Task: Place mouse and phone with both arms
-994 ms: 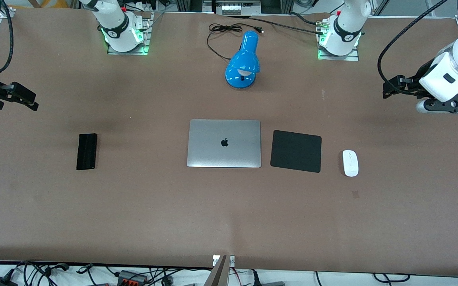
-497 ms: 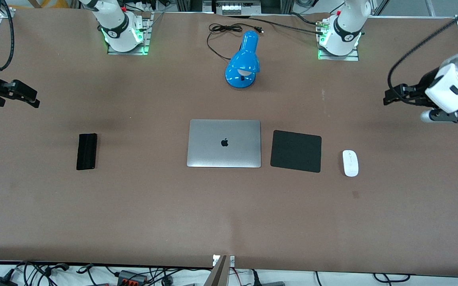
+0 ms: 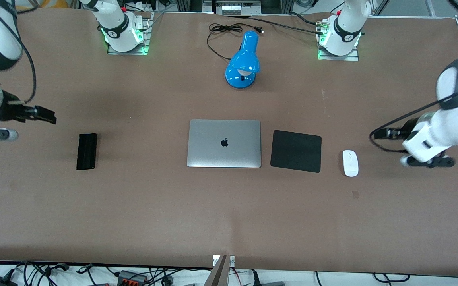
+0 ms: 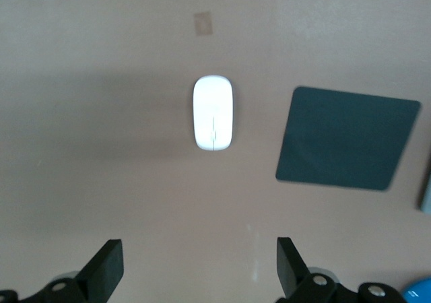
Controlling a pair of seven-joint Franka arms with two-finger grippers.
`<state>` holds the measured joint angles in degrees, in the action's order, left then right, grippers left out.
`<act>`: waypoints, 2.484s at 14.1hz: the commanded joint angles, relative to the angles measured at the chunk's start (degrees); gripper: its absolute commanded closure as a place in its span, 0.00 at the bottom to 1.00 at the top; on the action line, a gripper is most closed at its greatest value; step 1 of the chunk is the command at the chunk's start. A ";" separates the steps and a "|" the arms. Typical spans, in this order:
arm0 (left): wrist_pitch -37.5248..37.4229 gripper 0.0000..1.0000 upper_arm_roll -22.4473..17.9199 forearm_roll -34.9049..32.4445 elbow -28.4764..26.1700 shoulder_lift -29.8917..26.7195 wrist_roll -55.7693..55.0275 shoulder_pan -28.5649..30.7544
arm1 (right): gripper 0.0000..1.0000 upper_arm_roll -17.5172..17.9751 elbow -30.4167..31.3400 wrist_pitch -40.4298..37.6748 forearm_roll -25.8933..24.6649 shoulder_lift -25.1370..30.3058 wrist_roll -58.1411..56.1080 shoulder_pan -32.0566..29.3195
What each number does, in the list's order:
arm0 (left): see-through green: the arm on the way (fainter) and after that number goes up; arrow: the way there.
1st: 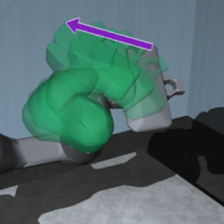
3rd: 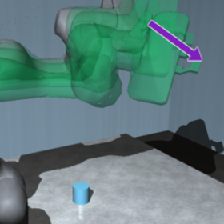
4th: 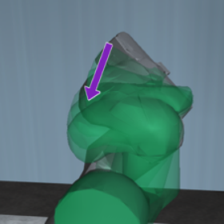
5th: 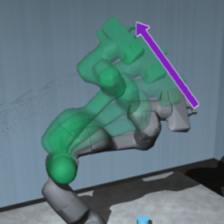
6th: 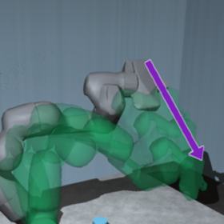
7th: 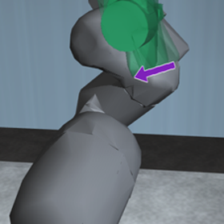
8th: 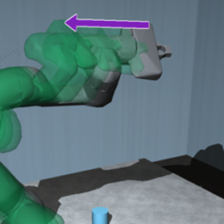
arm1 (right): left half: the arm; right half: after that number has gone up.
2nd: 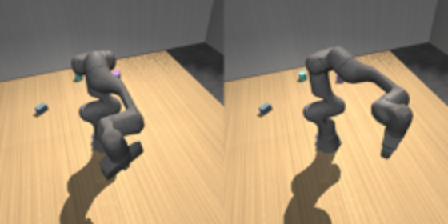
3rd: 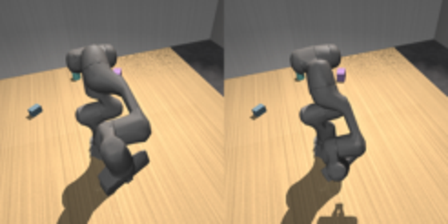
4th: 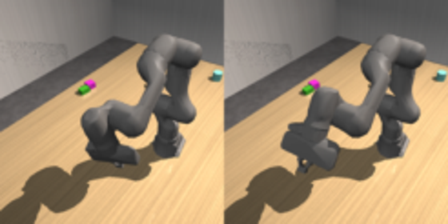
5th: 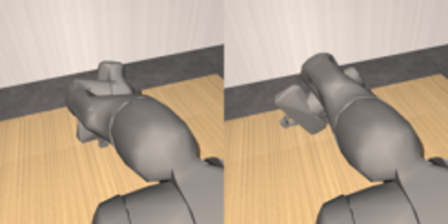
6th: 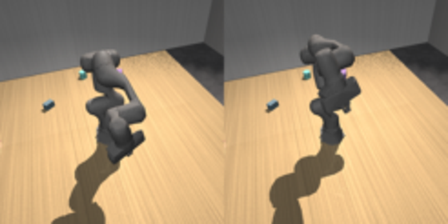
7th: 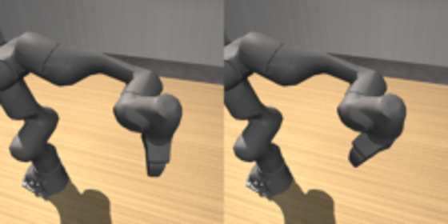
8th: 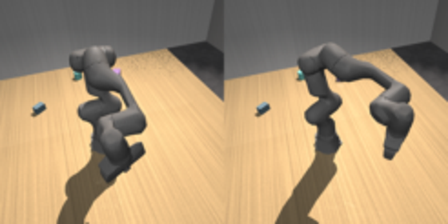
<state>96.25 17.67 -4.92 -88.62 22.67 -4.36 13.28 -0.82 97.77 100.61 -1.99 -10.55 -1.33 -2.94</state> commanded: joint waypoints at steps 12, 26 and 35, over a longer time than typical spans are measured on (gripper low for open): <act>19.84 0.00 -0.18 -6.25 -2.24 19.70 -0.38 -0.80 | 0.00 0.21 12.18 24.09 -2.41 -18.89 0.27 -4.62; 22.58 0.04 -0.62 -6.25 -5.24 20.14 -0.73 0.08 | 0.00 0.65 11.30 29.73 -1.79 -23.29 0.27 -4.35; 23.72 0.59 -0.62 -6.25 -6.03 19.88 -0.12 -0.27 | 0.00 0.73 10.69 31.92 -2.06 -24.69 -0.61 -4.26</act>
<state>118.35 16.90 -9.66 -93.15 43.24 -4.40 13.20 -0.49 109.01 131.17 -3.54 -33.95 -1.29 -7.05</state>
